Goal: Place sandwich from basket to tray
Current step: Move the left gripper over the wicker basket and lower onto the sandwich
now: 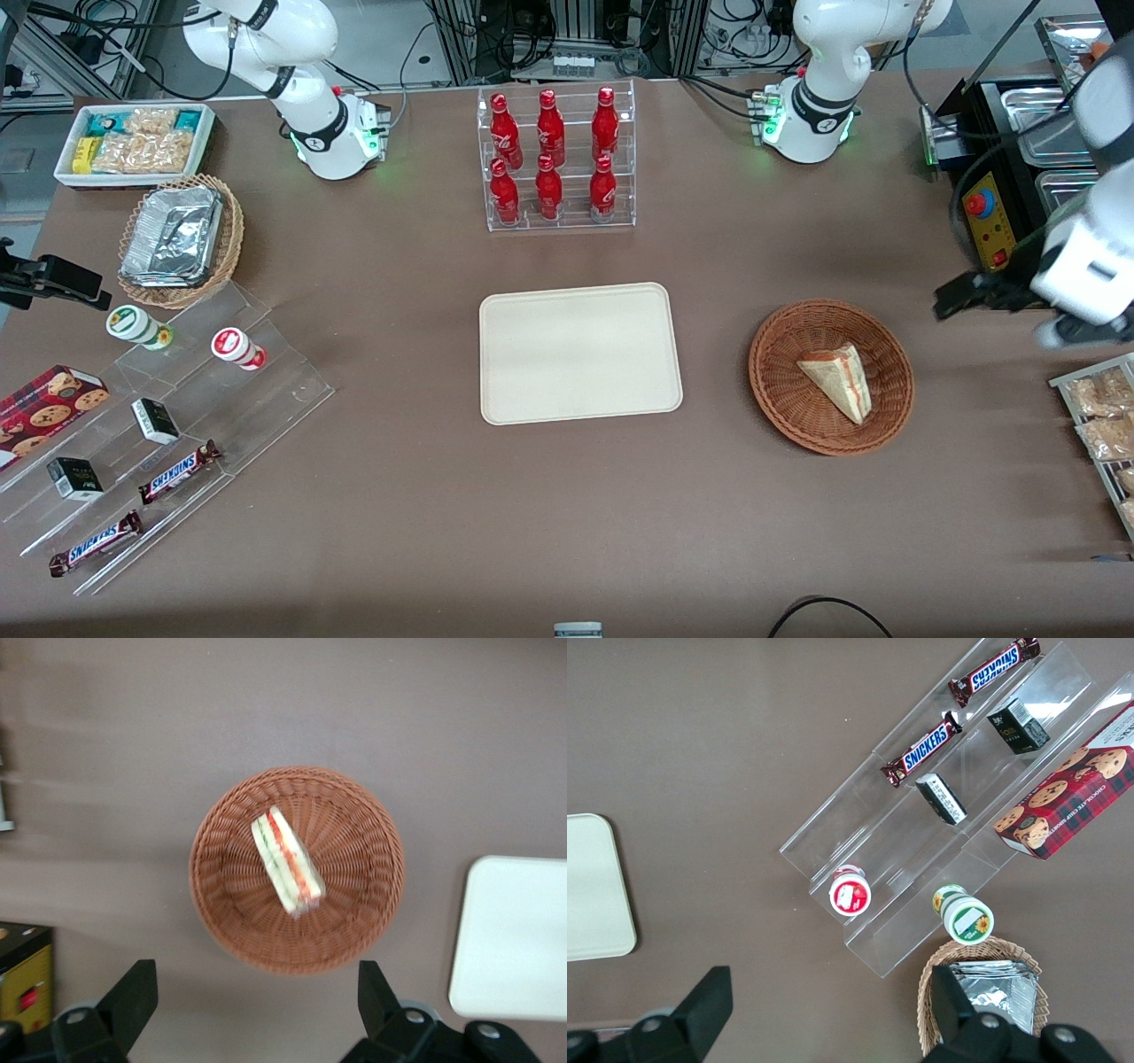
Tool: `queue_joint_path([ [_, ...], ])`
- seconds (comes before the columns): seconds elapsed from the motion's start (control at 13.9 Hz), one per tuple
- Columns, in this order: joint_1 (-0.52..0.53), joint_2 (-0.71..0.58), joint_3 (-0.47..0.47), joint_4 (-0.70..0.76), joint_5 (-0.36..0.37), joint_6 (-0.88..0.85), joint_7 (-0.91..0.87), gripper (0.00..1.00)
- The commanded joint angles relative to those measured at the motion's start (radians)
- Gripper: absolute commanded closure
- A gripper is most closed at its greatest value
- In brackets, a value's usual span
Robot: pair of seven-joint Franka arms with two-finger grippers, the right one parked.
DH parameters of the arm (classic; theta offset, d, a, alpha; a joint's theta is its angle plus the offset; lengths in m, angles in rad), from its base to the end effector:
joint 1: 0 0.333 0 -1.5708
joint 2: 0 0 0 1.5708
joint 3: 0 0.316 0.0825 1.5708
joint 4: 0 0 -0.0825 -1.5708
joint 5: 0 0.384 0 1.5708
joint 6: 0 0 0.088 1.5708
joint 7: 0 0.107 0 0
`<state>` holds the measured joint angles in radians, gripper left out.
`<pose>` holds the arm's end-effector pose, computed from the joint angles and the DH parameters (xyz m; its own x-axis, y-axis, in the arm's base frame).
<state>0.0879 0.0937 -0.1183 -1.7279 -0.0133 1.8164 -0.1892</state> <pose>0.5913 -0.0167 0.5174 0.9868 0.1617 -0.0090 0.1619 -0.9865 0.0226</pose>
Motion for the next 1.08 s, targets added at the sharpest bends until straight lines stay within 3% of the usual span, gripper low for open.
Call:
queue_joint_path([
  [0.0,-0.013,-0.046,-0.007,-0.184,0.012,0.156,-0.184,0.0],
  [0.36,-0.051,-0.083,-0.014,-0.47,0.016,0.49,-0.481,0.0],
  [1.01,-0.056,0.102,-0.012,-0.532,0.022,0.704,-0.533,0.0],
])
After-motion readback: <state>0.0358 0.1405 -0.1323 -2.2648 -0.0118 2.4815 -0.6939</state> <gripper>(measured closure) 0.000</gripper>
